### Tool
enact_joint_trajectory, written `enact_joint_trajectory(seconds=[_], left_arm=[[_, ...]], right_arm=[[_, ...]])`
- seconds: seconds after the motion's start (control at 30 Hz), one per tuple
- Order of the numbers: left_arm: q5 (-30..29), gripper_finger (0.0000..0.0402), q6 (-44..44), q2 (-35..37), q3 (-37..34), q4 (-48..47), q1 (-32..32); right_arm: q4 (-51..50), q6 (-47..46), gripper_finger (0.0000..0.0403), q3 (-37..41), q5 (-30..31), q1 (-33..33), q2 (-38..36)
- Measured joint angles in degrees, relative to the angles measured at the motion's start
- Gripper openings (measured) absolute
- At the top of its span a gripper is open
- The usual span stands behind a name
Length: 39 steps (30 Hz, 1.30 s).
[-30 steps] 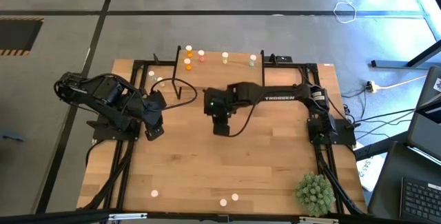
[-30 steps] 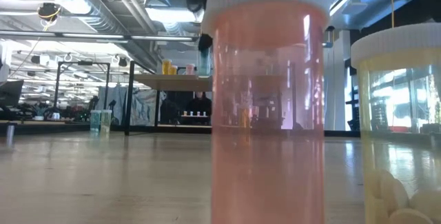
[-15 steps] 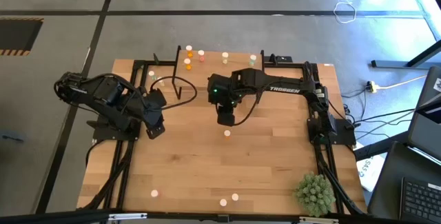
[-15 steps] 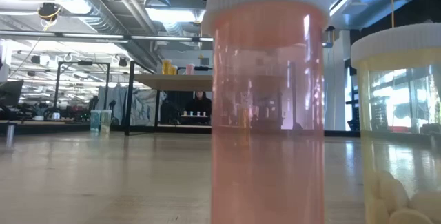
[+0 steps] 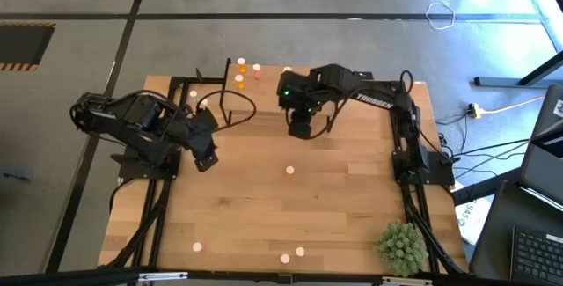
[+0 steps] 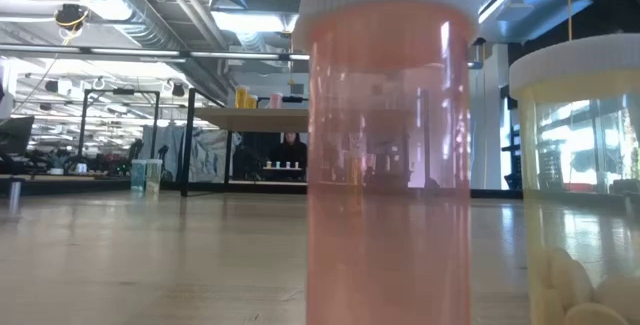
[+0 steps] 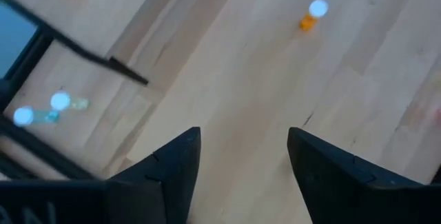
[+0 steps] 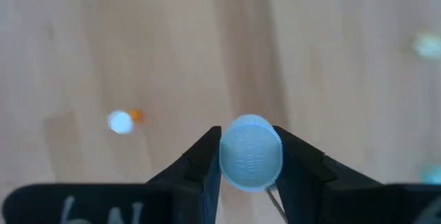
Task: Pick and place medicine bottles onto shelf by color
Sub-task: Put the bottom blue pill bottle on the shelf aligned with the other blue pill bottle
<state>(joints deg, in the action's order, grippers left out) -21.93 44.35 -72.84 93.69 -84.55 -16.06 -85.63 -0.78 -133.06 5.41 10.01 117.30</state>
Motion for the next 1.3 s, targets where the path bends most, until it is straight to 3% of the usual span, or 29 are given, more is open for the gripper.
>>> enact_joint_trajectory(seconds=[0.2,0.7,0.83,1.13,1.3], left_arm=[[0.00,0.0212,-4.98,-0.02,0.01,3.05,3.78],[2.91,0.0212,-15.24,-4.44,0.09,3.82,11.28],[2.90,0.0212,-17.24,-4.72,0.09,5.34,12.32],[1.91,0.0212,-21.54,-4.66,0.09,9.82,14.64],[2.01,0.0212,-23.14,-4.66,0.09,13.83,15.70]], right_arm=[[-4.30,1.06,0.0114,-1.54,8.25,3.29,-0.91],[-4.29,-0.75,0.0116,0.37,4.07,11.30,-7.72],[-1.42,-1.02,0.0117,6.78,3.81,11.31,-11.05],[17.18,-3.39,0.0117,29.53,2.19,12.66,-20.45],[22.06,-4.95,0.0117,34.95,1.92,15.74,-21.34]])
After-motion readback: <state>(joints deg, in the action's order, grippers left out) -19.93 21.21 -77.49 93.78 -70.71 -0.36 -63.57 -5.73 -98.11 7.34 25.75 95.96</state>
